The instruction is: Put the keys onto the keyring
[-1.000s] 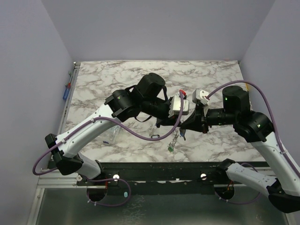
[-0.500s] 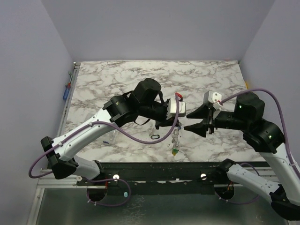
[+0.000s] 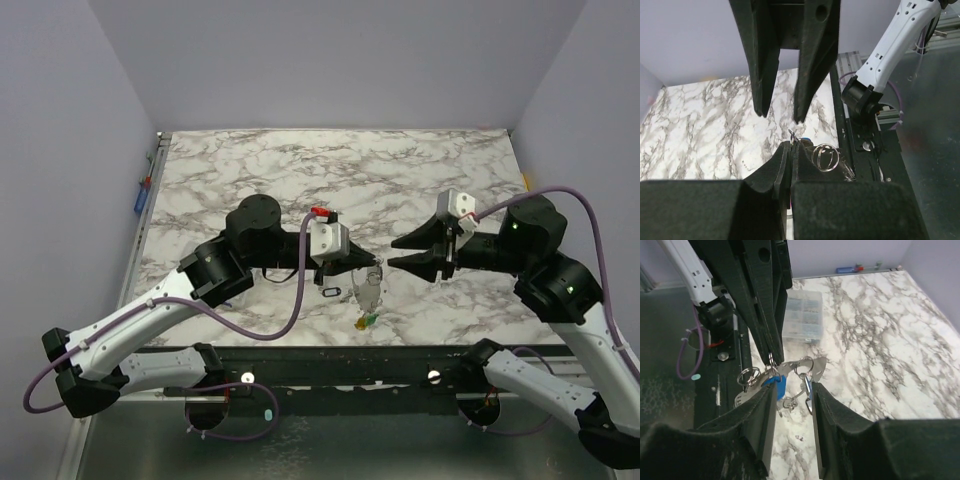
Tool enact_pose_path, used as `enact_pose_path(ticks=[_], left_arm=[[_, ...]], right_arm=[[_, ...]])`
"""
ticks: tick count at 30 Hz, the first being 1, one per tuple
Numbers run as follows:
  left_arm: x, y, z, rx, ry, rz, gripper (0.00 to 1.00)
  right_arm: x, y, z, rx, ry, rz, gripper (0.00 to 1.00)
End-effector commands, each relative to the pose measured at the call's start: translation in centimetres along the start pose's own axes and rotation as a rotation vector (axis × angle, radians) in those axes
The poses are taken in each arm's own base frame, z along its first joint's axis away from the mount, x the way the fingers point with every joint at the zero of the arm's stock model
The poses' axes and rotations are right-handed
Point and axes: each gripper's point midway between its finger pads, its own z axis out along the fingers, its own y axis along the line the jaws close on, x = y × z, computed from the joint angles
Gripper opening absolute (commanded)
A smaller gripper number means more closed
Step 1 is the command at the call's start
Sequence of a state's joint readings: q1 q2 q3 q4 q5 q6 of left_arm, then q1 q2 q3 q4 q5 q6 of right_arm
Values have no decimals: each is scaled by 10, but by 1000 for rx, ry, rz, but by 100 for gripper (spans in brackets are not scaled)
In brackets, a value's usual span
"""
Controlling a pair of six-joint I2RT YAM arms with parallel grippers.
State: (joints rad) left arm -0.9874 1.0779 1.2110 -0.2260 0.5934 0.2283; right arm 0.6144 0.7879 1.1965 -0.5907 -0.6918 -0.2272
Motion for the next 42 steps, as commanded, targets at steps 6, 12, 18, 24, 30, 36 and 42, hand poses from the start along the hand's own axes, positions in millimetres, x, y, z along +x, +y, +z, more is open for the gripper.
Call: enact_pose_path(ticks=[6,12,18,24,30,36,42], left_arm=[[-36,-4,-8,-1,-150,55,0],[-38,-5,-11,-3,-160,63,0],[-43,-9,-12,19,-171,65,0],[-45,-10,-12,24,-179,62,0],[-46,-10,-12,26,-184,61,0],[-48,-8,-11,16,-191,65,0],[-62,4,-14,-65,-285,63,0]], right_arm=[[-19,21,11,-217,-5,-16,39],[-17,29,10,-265,6,5,32],[-18,34,7,-289,3,7,35],[-18,36,9,-315,4,16,27],[-17,36,10,-318,3,20,12],[-15,35,10,-302,4,13,1],[-9,28,11,-251,3,18,1]])
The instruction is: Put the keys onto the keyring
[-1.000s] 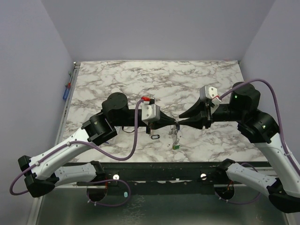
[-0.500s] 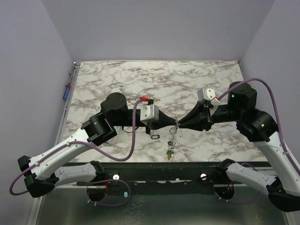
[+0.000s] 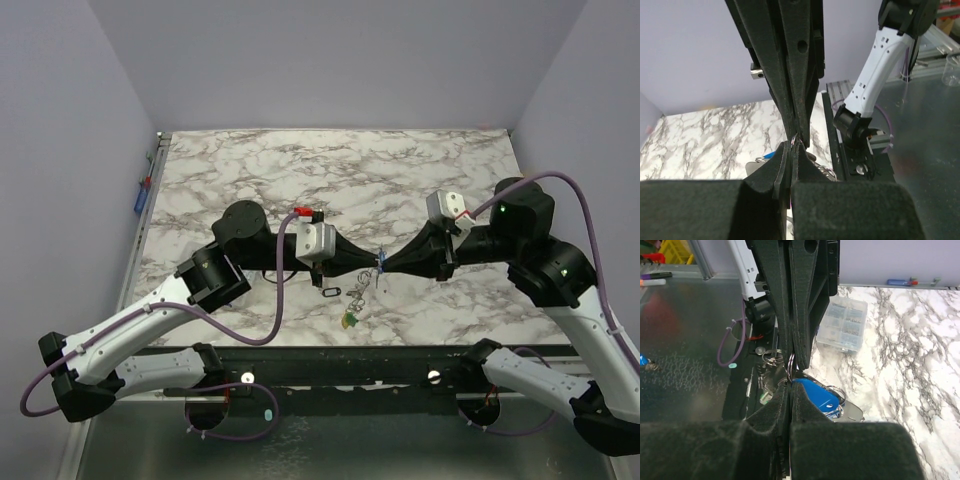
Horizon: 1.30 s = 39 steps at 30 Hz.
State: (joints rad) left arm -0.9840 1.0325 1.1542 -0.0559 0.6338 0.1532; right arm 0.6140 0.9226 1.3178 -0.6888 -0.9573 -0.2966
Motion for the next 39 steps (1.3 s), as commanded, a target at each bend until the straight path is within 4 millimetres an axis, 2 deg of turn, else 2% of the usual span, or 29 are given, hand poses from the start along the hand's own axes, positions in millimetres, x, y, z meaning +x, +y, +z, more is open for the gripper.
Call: enact_pose_path(ticks=[1,9,15,20,23,31,39], left_arm=[[-37,11,-5,-88,-173,50,0],[-45,29,-9,-205,-276,38,0],[-46,37,-11,-260,-338,15,0],[-43,36,-12,-259,-337,16,0],[-42,35,-13,-257,-335,17,0],[-42,26,-10,-201,-334,11,0],[-41,20,-8,-166,-341,-4,0]], right_arm=[[4,-2,0,27,-7,9,1],[5,-2,6,19,-48,60,1],[7,-14,9,74,-67,94,4],[5,-18,3,127,-54,78,38],[-1,-18,-5,172,-57,39,46],[-18,-10,-18,200,-95,-44,47],[-32,-14,-21,221,-122,-81,48]])
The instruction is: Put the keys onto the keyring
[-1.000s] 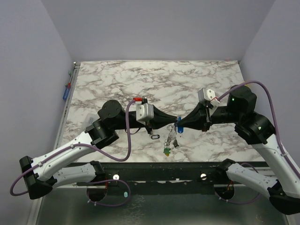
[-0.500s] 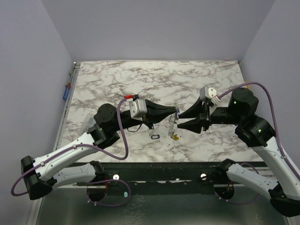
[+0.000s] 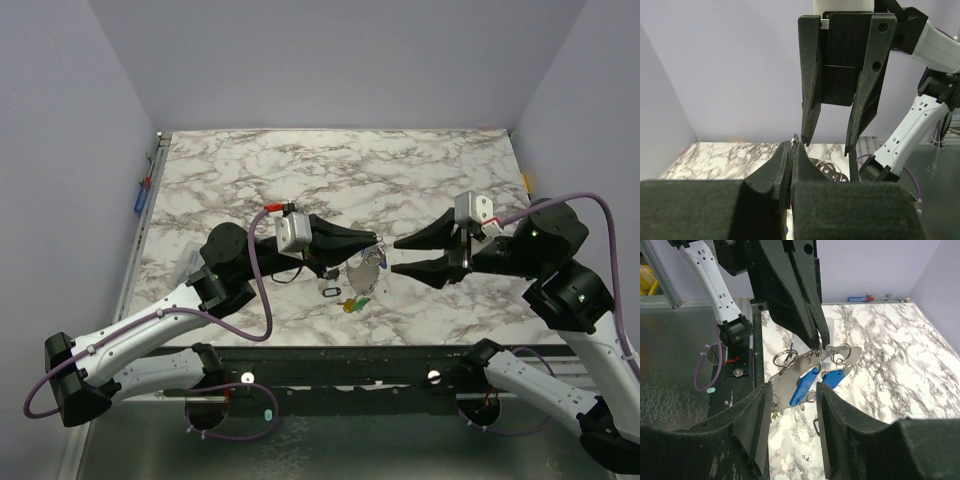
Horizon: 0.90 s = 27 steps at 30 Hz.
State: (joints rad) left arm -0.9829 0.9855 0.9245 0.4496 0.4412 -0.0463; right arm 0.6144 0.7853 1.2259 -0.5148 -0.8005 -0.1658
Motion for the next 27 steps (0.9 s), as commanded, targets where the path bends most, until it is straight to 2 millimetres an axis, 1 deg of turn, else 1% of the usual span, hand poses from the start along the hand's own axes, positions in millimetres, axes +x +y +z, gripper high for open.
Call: enact_pose_path(ticks=[1,6,13,17,24,27], left_arm=[[-22,-10,-1,47,-77,14,0],[-21,-16,-1,76,-77,4,0],[-19,-18,-3,88,-76,0,0],[-18,-19,-3,90,-79,-2,0],[-16,-17,-2,86,-81,-2,0],[-15,-15,-2,74,-80,-1,0]], right_arm=[[-16,-8,-1,40,-30,-47,48],[-18,-13,4,40,-35,-58,48],[-22,-14,10,7,-46,-61,46],[-20,-14,14,-15,-40,-48,45],[-12,-13,20,-52,-26,-19,34],[-10,-12,22,-60,-21,-13,33]])
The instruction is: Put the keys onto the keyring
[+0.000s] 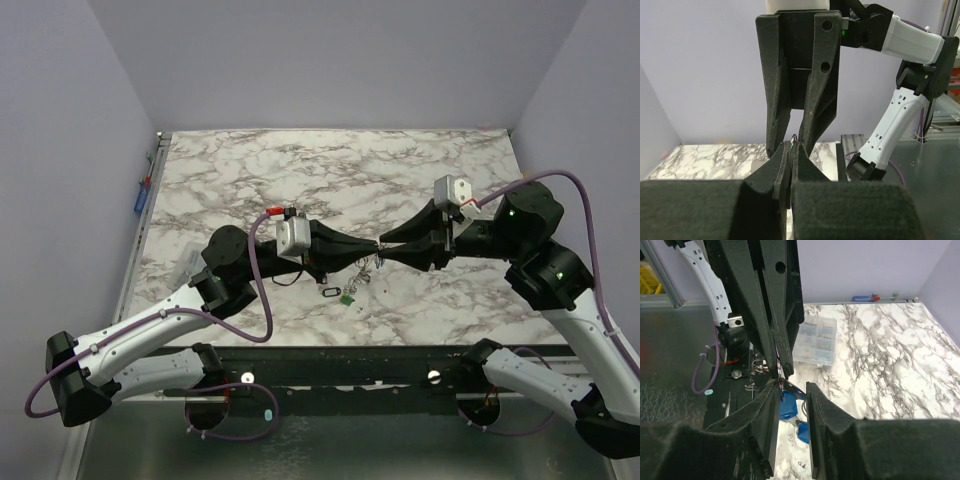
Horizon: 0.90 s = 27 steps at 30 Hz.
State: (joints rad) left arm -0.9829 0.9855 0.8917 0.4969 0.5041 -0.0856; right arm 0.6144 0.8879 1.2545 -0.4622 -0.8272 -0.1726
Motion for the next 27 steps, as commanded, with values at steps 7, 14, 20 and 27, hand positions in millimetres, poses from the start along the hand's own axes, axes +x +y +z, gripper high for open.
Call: enact_pose_path(ticks=[7,14,20,27], left_arm=[[-20,2,2,-14,-77,37,0],[-20,11,2,-57,-85,38,0],[-17,15,2,-81,-84,33,0],[-15,25,0,-140,-91,31,0]], right_arm=[[-11,6,1,-41,-32,-19,23],[-8,2,5,-40,-31,-19,12],[-9,-3,8,-22,-46,-27,8],[-6,-10,9,7,-34,-14,26]])
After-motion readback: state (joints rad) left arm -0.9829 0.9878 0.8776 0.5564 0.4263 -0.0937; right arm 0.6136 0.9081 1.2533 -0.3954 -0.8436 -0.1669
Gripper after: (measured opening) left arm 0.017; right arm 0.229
